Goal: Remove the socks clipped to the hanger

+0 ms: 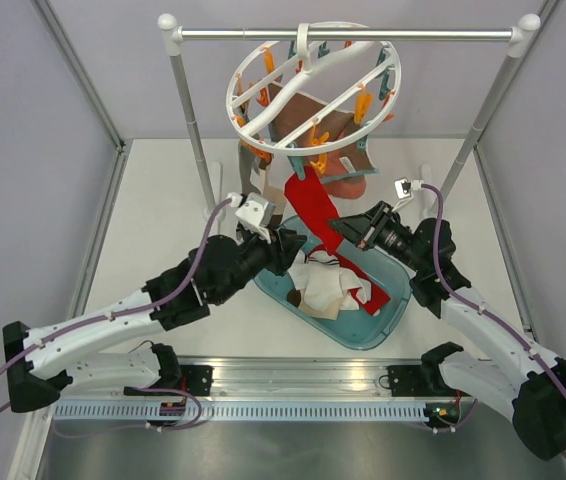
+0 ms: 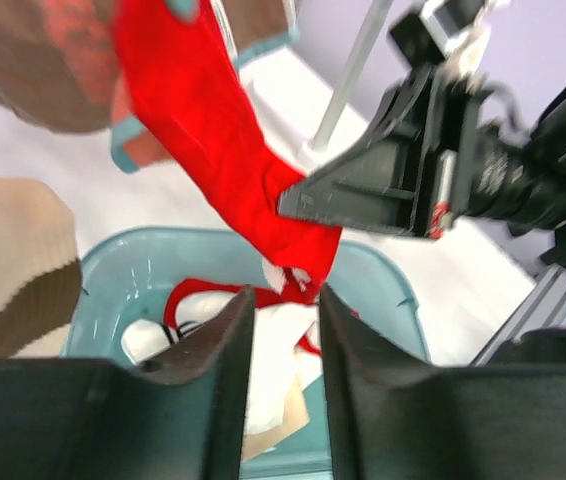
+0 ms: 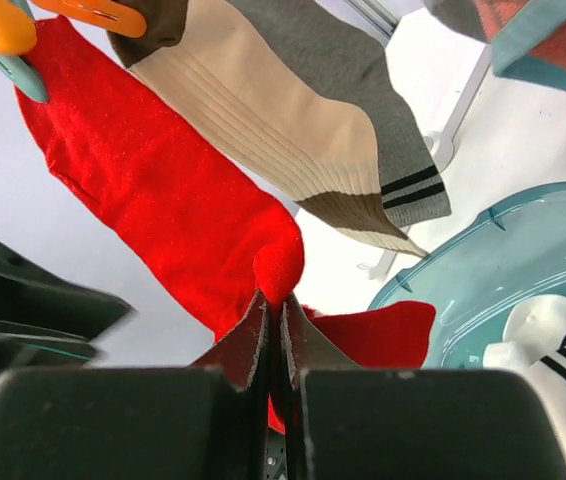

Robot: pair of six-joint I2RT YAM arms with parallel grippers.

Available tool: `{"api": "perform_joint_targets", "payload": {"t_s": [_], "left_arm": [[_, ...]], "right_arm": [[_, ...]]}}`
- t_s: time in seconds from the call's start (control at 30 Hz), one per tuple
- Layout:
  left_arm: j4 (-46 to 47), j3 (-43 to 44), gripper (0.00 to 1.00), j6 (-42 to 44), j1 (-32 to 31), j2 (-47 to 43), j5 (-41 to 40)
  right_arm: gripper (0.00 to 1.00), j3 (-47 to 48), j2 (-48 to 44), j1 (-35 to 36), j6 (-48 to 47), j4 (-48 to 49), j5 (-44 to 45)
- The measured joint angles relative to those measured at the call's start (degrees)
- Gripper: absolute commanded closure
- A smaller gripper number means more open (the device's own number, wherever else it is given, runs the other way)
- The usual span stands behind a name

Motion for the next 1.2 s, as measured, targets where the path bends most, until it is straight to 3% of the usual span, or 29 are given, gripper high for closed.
{"api": "perform_joint_targets", "payload": {"t_s": [0.1, 0.23, 0.5, 0.77, 1.2], "left_arm": [[-1.14, 1.70, 0.52, 0.68, 0.42, -3.98, -0.83], [-1.40, 5.62, 0.49, 1.29, 3.78, -6.03, -0.20], [-1.01, 13.62, 0.45, 0.90, 14.29, -0.55, 10.05], [1.95, 14.21, 0.41, -0.66, 15.28, 6.34, 15.69], [6.19, 14.53, 0.39, -0.85, 15.47, 9.07, 13.44]], "right_arm": [[0.99, 0.09, 0.00, -0.02, -0.20, -0.24, -0.02], [0.99, 0.15, 0.02, -0.09, -0.39, -0.35, -0.02], [0.99, 1.03, 0.02, -0.15, -0.52, -1.18, -0.09], [0.99, 1.31, 0.02, -0.20, -0.57, -1.73, -0.50], [0.99, 1.86, -0.20, -0.24, -0.96, -2.71, -1.36]]}}
